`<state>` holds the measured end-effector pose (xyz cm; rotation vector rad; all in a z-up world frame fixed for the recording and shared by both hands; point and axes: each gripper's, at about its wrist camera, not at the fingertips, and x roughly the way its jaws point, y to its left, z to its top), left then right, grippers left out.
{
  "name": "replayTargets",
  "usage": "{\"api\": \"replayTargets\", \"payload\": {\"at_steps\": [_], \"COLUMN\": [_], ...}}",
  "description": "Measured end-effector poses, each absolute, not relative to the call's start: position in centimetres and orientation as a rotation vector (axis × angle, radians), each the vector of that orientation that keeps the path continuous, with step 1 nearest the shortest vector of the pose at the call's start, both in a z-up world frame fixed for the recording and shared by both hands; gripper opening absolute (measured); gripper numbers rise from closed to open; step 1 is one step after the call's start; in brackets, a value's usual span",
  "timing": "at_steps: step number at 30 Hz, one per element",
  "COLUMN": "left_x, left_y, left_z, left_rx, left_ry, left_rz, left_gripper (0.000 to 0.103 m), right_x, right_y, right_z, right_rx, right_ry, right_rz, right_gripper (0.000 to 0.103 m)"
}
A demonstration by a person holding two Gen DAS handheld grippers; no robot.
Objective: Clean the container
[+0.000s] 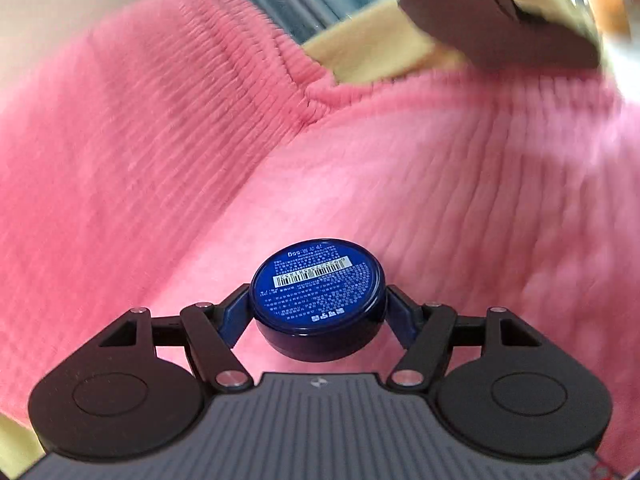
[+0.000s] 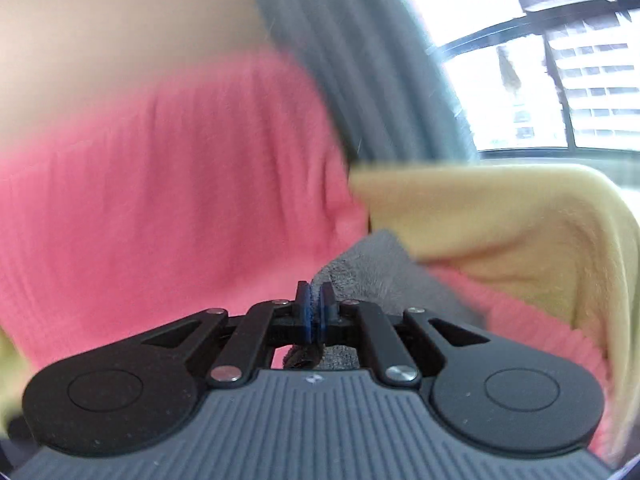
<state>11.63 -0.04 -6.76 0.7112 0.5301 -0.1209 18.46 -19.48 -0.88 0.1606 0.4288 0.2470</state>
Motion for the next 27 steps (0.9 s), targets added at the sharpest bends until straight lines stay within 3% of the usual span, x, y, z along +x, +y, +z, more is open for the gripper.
{"api": "replayTargets", "payload": {"at_steps": [6, 13, 17, 20, 22, 23, 27], "left_x": [12.9, 14.6, 14.4, 14.7, 15.7, 16.1, 16.8], "left_y": [0.0, 2.3, 3.6, 4.6, 5.8, 6.5, 7.5], "left_z": [-6.9, -6.8, -5.5, -4.8, -4.8, -5.1, -5.7], "left_rx": [0.497, 0.2, 0.098, 0.026, -0.076, -0.124, -0.204], "left_ry": [0.602, 0.716, 0.755, 0.77, 0.795, 0.815, 0.834], "left_rz": [-0.236, -0.298, -0.324, -0.311, -0.294, -0.288, -0.304], "left_gripper": [0.07, 0.071, 0.085, 0.085, 0.079, 0.069, 0.061], "right_x": [21.5, 22.5, 22.3, 22.0, 22.1, 22.0, 21.6], "right_y": [-15.7, -19.2, -20.4, -20.5, -20.4, -20.4, -20.5], "right_z": [-7.1, -8.5, -8.2, -8.0, -7.9, -7.8, -7.3], "right_rx": [0.029, 0.34, 0.437, 0.441, 0.432, 0.428, 0.429], "right_ry": [0.764, 0.809, 0.806, 0.795, 0.795, 0.793, 0.78], "right_rz": [0.309, 0.338, 0.349, 0.366, 0.376, 0.378, 0.39], "right_gripper": [0.005, 0.006, 0.011, 0.011, 0.011, 0.011, 0.011]}}
